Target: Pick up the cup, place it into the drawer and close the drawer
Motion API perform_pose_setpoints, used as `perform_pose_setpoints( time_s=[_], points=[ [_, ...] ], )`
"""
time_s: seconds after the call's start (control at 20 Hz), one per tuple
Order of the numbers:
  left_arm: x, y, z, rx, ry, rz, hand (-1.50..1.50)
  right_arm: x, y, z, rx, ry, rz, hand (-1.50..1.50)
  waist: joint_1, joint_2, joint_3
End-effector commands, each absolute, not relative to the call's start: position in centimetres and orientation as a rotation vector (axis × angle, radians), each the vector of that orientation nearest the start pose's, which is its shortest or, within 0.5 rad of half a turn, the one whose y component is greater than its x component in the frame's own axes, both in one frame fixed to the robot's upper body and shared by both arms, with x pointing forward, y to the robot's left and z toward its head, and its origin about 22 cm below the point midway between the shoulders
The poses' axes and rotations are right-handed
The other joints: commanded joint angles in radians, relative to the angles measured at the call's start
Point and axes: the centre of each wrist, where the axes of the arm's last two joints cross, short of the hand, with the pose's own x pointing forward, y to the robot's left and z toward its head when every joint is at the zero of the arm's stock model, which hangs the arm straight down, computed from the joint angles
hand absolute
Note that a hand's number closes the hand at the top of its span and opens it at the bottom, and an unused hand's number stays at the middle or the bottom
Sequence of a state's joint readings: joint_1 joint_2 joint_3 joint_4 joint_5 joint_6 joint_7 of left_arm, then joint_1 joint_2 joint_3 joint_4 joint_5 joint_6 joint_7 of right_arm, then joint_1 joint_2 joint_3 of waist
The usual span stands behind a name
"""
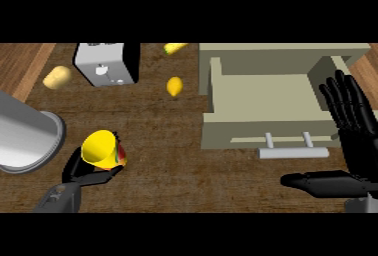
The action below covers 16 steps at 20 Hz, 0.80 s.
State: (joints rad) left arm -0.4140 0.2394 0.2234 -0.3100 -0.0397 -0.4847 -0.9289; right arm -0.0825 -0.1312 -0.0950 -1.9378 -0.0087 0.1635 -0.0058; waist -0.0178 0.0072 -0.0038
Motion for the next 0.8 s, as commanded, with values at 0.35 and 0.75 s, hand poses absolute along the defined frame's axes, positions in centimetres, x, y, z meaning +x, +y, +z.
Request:
perform_pose_setpoints(
  time_s=[0.35,0.75],
  points=[
    [26.8,30.5,-13.9,-0.673,-1.755,0.085,1.5,24.3,-26.2,10.5,-0.057,-1.995,0.249,-1.5,0.007,0.0,0.0],
    [28.0,30.0,-13.1,-0.321,-1.958,0.319,1.5,23.9,-25.9,10.7,-0.062,-2.019,0.261,-1.5,0.005,-0.002,0.001]
  ],
)
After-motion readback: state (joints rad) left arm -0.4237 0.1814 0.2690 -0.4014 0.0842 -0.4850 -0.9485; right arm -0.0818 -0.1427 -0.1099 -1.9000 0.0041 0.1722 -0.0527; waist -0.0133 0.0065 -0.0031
